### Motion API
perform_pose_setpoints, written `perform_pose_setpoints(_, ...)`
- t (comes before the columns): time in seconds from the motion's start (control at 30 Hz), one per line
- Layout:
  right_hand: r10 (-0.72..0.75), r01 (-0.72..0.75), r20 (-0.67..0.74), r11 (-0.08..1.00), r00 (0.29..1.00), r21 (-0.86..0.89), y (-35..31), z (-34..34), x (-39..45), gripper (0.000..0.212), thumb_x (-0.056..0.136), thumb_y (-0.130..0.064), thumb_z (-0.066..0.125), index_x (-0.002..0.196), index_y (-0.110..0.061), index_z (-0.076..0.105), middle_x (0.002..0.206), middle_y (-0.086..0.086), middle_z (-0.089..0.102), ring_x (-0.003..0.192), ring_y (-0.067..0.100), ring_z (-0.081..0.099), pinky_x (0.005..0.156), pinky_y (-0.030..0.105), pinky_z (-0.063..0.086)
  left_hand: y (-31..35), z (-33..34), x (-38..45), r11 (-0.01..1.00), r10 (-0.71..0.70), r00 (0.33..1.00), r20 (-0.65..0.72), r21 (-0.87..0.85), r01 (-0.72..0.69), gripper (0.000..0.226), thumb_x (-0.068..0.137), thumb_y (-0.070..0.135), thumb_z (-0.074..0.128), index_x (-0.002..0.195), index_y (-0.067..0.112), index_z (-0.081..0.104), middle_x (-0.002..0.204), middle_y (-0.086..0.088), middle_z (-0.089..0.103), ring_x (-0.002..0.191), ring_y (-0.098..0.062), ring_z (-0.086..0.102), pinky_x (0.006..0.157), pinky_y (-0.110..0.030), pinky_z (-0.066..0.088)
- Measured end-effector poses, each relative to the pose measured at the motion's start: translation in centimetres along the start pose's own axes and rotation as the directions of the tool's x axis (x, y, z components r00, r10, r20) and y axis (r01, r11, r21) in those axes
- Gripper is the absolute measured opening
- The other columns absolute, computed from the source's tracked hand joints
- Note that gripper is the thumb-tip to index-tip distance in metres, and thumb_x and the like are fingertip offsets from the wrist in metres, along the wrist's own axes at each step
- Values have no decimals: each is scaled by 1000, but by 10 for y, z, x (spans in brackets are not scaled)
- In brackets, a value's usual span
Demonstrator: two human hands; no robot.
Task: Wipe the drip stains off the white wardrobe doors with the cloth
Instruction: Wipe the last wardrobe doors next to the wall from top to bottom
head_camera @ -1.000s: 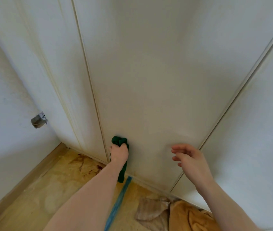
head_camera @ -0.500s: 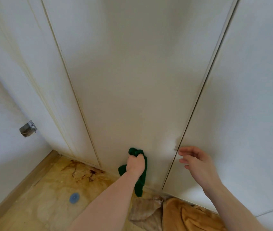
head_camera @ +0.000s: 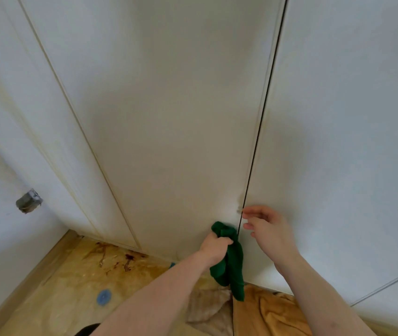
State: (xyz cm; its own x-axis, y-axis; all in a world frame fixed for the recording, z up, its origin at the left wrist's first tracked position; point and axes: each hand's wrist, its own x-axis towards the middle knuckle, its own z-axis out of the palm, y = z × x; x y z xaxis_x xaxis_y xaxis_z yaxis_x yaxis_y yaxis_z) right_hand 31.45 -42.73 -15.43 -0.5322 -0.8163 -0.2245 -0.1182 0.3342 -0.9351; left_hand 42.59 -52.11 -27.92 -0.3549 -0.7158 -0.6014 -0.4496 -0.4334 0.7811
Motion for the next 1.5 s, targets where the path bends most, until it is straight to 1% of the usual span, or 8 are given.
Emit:
perform_pose_setpoints(0.1, 2, -2, 14, 1000, 1000, 5, 0, 3, 0, 31, 95, -5, 53, 101, -27, 73, 101, -9, 74, 90, 10, 72, 77, 26, 52, -7, -25, 5, 999, -37, 999, -29, 7, 37, 47, 75, 37, 63, 115, 13, 64, 108, -12, 71, 101, -31, 67, 99, -46, 53)
perform_pose_setpoints(0.23, 15, -16, 21, 1000, 1000, 7, 2, 7, 3, 32, 94, -4, 54, 102, -28, 73, 101, -9, 74, 91, 10, 71, 78, 27, 52, -15, -70, 6, 993, -112, 984, -141, -48, 106, 12, 96, 22, 56, 98, 10, 58, 101, -17, 69, 99, -34, 66, 91, -43, 54)
perform_pose_setpoints(0.37, 25, -25, 23, 1000, 999, 2, 4, 13, 5, 33, 92, -4, 52, 100, -27, 74, 99, -9, 75, 88, 10, 72, 77, 26, 51, -27, -121, 12, 987, -141, 936, -324, -122, 107, 21, 95, 20, 53, 111, 5, 55, 104, -19, 66, 96, -36, 65, 92, -46, 55)
perform_pose_setpoints(0.6, 24, -23, 39, 999, 999, -40, 5, 36, 11, 35, 90, -4, 50, 98, -28, 73, 95, -11, 75, 91, 10, 71, 71, 26, 50, -40, -182, 29, 947, -295, 711, -638, -294, 129, 50, 91, 18, 47, 138, 1, 49, 122, -22, 62, 111, -41, 59, 101, -49, 50)
perform_pose_setpoints(0.7, 20, -16, 69, 998, 997, -57, 7, 49, 14, 34, 92, -5, 50, 99, -29, 73, 96, -10, 74, 91, 11, 71, 71, 26, 52, -46, -188, 33, 954, -274, 647, -711, -285, 90, 50, 92, 13, 47, 141, 4, 44, 124, -22, 59, 113, -42, 57, 102, -50, 48)
perform_pose_setpoints(0.97, 30, -22, 90, 995, 995, -99, 19, 63, 23, 33, 93, -5, 51, 99, -29, 72, 99, -9, 73, 88, 8, 71, 71, 26, 55, -67, -186, 57, 962, -270, 668, -694, -215, 165, 46, 96, 11, 49, 141, 4, 41, 127, -23, 57, 114, -42, 58, 99, -51, 51)
perform_pose_setpoints(1.27, 43, -35, 87, 995, 995, -90, 27, 56, 33, 30, 94, -4, 53, 99, -26, 74, 98, -6, 74, 85, 9, 72, 70, 26, 53, -66, -143, 77, 943, -312, 765, -563, -281, 178, 58, 98, 8, 46, 153, 5, 27, 145, -22, 46, 133, -41, 46, 114, -48, 39)
perform_pose_setpoints(1.5, 41, -34, 78, 996, 996, -85, 29, 43, 29, 30, 93, -5, 54, 98, -27, 74, 96, -9, 74, 88, 10, 72, 79, 30, 55, -83, -95, 106, 926, -345, 850, -399, -293, 238, 53, 98, 20, 41, 148, 4, 34, 142, -17, 51, 124, -36, 53, 105, -41, 46)
